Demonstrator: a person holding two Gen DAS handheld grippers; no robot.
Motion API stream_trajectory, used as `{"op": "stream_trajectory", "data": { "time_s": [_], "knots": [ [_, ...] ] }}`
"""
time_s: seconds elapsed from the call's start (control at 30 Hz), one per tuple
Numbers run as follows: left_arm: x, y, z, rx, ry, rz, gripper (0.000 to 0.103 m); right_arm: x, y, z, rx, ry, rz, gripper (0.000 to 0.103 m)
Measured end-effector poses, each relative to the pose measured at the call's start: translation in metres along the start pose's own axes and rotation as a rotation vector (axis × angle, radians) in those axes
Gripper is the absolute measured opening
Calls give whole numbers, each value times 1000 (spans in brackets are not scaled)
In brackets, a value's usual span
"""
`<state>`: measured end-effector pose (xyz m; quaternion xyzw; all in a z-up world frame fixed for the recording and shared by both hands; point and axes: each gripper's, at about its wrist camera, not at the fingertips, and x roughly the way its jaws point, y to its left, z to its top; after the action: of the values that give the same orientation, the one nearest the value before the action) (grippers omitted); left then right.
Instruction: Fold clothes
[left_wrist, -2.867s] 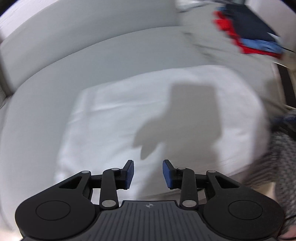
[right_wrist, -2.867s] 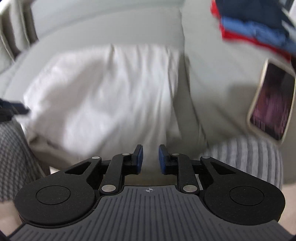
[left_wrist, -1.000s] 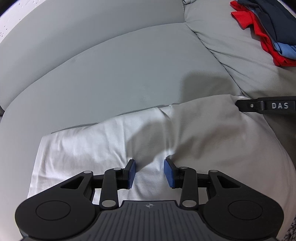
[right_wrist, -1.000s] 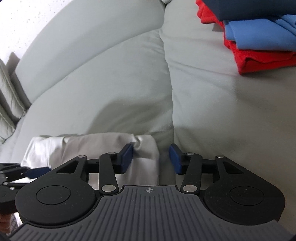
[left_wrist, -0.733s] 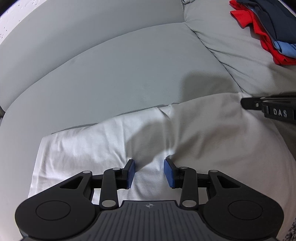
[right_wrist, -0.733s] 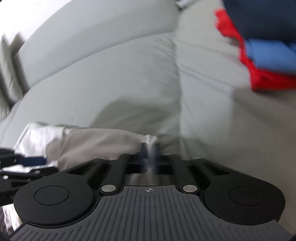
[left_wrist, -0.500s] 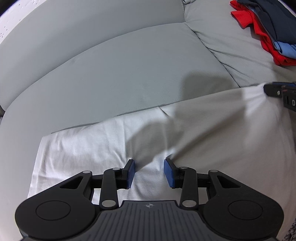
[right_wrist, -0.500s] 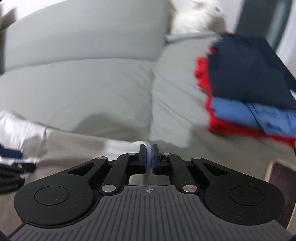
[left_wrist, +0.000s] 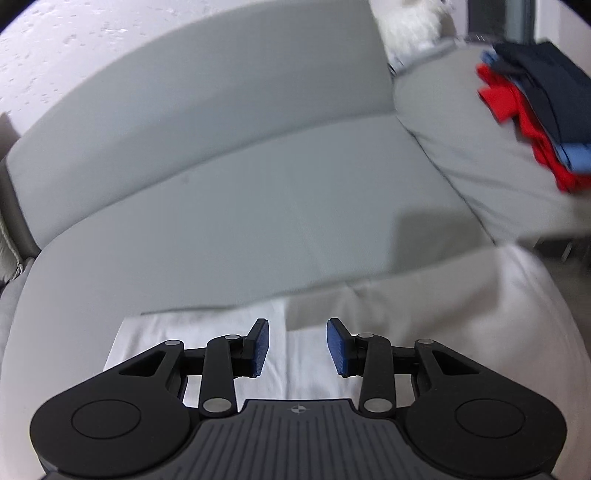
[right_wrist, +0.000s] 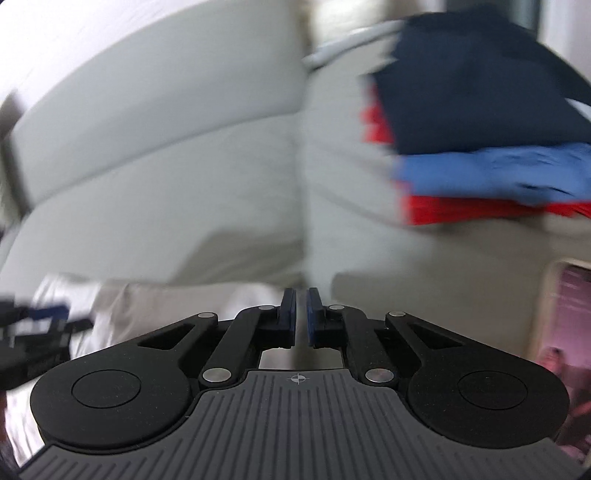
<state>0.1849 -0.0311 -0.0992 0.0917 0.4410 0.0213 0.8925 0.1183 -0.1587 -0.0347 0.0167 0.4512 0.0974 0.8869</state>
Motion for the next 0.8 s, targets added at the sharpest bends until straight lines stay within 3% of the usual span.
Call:
{"op": "stream_trajectory", "data": {
  "time_s": [0.03,0.07,0.17,0.2,0.23,0.3,0.4,0.5,0.67,0.8],
  "knots": [
    [12,-1,0,4,56,-13,36,7,6,-1,-21,5,12,10],
    [26,-2,-3,9,135,-24,36,18,8,-3,-43,47,-30,13],
    [16,5,-1,5,98,-38,36,42,4,-11,-78,156,-192,16],
    [10,9,0,-8,83,-58,37,38,-7,-12,-40,164,-207,3],
    [4,14,1,-21,67,-79,38,34,-17,-14,-2,171,-219,2],
    [-11,25,-3,-39,20,-87,42,15,-39,-16,65,138,-155,8],
    [-26,42,-9,-90,-15,-14,42,2,-43,-11,69,61,-102,23],
    [-25,61,-12,-161,-20,49,42,1,-26,-3,74,1,2,23],
    [5,79,-3,-180,6,122,41,40,47,11,-75,20,116,20],
    [37,92,7,-162,15,164,39,69,78,7,-123,56,127,19]
  ]
}}
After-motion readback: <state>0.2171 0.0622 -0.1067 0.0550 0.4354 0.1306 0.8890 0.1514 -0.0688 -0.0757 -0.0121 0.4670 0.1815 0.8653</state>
